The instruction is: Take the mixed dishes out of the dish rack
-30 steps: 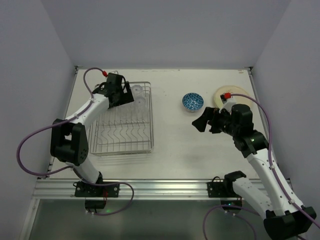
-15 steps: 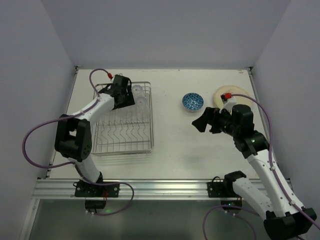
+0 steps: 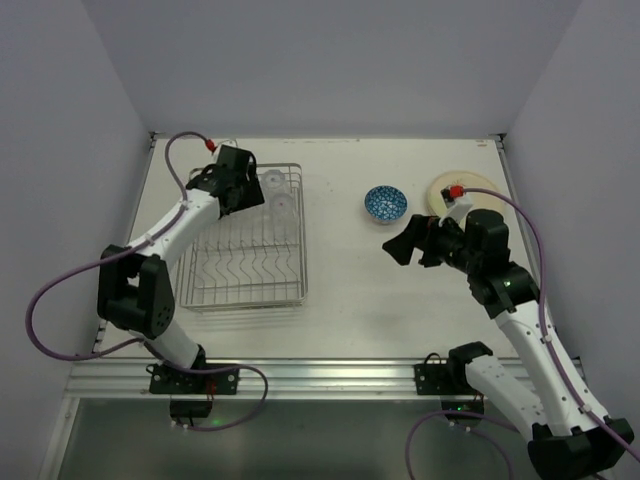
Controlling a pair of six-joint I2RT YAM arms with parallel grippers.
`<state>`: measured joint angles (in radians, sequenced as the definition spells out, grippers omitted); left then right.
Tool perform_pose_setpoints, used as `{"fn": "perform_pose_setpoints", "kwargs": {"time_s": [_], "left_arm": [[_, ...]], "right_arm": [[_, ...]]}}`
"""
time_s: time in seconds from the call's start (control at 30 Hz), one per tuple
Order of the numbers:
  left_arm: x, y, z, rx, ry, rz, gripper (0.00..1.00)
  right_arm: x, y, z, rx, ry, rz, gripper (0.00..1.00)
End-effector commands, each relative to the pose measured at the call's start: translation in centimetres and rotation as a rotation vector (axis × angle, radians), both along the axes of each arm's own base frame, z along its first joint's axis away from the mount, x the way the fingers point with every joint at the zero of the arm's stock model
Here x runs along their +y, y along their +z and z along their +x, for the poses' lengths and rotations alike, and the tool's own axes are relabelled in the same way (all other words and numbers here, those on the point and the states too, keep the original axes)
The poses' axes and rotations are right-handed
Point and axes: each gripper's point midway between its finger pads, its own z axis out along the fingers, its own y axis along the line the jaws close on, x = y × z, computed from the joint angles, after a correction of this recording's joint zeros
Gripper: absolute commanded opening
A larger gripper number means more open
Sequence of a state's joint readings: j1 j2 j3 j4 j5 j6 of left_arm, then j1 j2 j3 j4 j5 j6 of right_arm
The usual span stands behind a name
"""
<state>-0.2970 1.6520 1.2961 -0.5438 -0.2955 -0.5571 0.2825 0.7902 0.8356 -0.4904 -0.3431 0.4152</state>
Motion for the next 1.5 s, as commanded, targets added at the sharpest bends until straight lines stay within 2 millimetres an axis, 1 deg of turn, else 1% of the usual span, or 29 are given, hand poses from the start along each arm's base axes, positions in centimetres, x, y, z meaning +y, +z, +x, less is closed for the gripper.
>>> {"fn": "perform_pose_setpoints", "kwargs": {"time_s": [0.0, 0.07, 0.13, 0.17, 0.2, 0.23, 0.27, 0.3, 0.33, 0.37, 0.4, 0.43, 0.47, 0.5, 0.53, 0.57, 0.6, 0.7, 0.73, 0.77, 0.83, 1.0, 1.13, 1.23, 1.27, 1.33, 1.37, 1.43, 1.47], "left_arm": [[0.4, 6.3, 0.5, -0.172, 0.03, -0.034, 0.0], [0.4, 7.4, 0.1, -0.196, 0.025, -0.047, 0.0], [0.3, 9.2, -0.5, -0.24, 0.013, -0.07, 0.0], [0.2, 11.1, -1.0, -0.291, 0.003, -0.097, 0.0], [0.0, 11.7, -1.5, -0.314, -0.014, -0.11, 0.0], [-1.0, 12.5, -1.9, -0.339, -0.069, -0.154, 0.0], [-1.8, 14.2, -1.9, -0.41, -0.115, -0.194, 0.0], [-2.2, 15.2, -3.1, -0.45, -0.156, -0.228, 0.0], [-3.5, 15.9, -3.9, -0.468, -0.227, -0.284, 0.0], [-4.5, 17.4, -4.1, -0.528, -0.277, -0.327, 0.0], [-5.3, 17.8, -5.2, -0.548, -0.332, -0.368, 0.0], [-7.1, 18.4, -6.5, -0.554, -0.439, -0.441, 0.0], [-8.2, 19.5, -7.4, -0.618, -0.51, -0.491, 0.0], [-9.2, 20.4, -8.4, -0.653, -0.574, -0.549, 0.0], [-10.8, 21.3, -10.2, -0.685, -0.704, -0.619, 0.0], [-11.3, 22.3, -11.5, -0.773, -0.771, -0.657, 0.0], [-11.7, 22.7, -12.4, -0.786, -0.797, -0.714, 0.0], [-12.5, 22.8, -15.1, -0.826, -0.896, -0.814, 0.0], [-12.8, 22.6, -16.0, -0.822, -0.935, -0.843, 0.0], [-12.9, 22.6, -16.6, -0.852, -0.959, -0.866, 0.0], [-13.3, 22.4, -17.8, -0.822, -0.996, -0.944, 0.0], [-13.6, 22.1, -19.2, -0.793, -1.025, -1.059, 0.0], [-13.6, 21.4, -19.4, -0.786, -1.024, -1.083, 0.0], [-13.6, 21.0, -19.4, -0.787, -1.018, -1.079, 0.0], [-13.6, 20.8, -19.4, -0.785, -1.018, -1.08, 0.0], [-13.6, 20.8, -19.4, -0.789, -1.02, -1.081, 0.0], [-13.6, 20.7, -19.4, -0.787, -1.021, -1.079, 0.0], [-13.6, 20.9, -19.6, -0.8, -1.034, -1.082, 0.0], [-13.6, 20.9, -19.7, -0.802, -1.035, -1.084, 0.0]], "right_arm": [[0.6, 2.2, 0.2, -0.088, 0.037, 0.021, 0.99], [0.6, 2.4, 0.2, -0.096, 0.034, 0.032, 0.99], [0.9, 2.9, 0.3, -0.119, 0.043, 0.052, 0.99], [1.2, 2.8, 0.2, -0.118, 0.05, 0.072, 0.99], [1.6, 3.6, 0.4, -0.154, 0.064, 0.098, 0.99], [2.5, 4.0, -0.3, -0.158, 0.121, 0.137, 0.99], [3.1, 3.7, -0.6, -0.137, 0.149, 0.182, 0.99], [3.8, 3.9, -1.0, -0.135, 0.19, 0.22, 0.99], [4.7, 5.7, -1.0, -0.203, 0.244, 0.28, 0.99], [5.9, 4.9, -2.3, -0.137, 0.322, 0.365, 0.99], [6.5, 5.3, -2.5, -0.141, 0.36, 0.414, 0.99], [7.0, 7.3, -2.6, -0.191, 0.396, 0.497, 0.99], [7.5, 6.9, -3.1, -0.167, 0.443, 0.528, 0.99], [8.0, 7.5, -2.6, -0.194, 0.476, 0.555, 0.99], [8.4, 7.9, -2.8, -0.159, 0.494, 0.602, 0.99], [9.0, 8.3, -3.3, -0.157, 0.539, 0.626, 0.99], [9.5, 9.2, -3.1, -0.211, 0.573, 0.653, 0.99], [10.9, 11.2, -3.6, -0.238, 0.622, 0.72, 0.99], [11.5, 10.8, -3.1, -0.234, 0.626, 0.71, 0.99], [12.4, 11.8, -3.4, -0.246, 0.653, 0.71, 0.99], [13.3, 11.8, -2.2, -0.242, 0.622, 0.707, 0.99], [14.8, 12.8, -1.9, -0.264, 0.637, 0.739, 0.99], [15.9, 13.4, -1.9, -0.251, 0.665, 0.76, 0.96], [16.5, 13.8, -2.4, -0.249, 0.699, 0.787, 0.86], [16.8, 13.9, -2.8, -0.244, 0.718, 0.791, 0.75], [17.3, 13.9, -3.1, -0.235, 0.743, 0.807, 0.67], [17.4, 14.0, -3.1, -0.236, 0.748, 0.815, 0.53], [17.5, 14.0, -3.3, -0.228, 0.761, 0.835, 0.42], [17.6, 13.9, -3.4, -0.221, 0.761, 0.84, 0.27]]}}
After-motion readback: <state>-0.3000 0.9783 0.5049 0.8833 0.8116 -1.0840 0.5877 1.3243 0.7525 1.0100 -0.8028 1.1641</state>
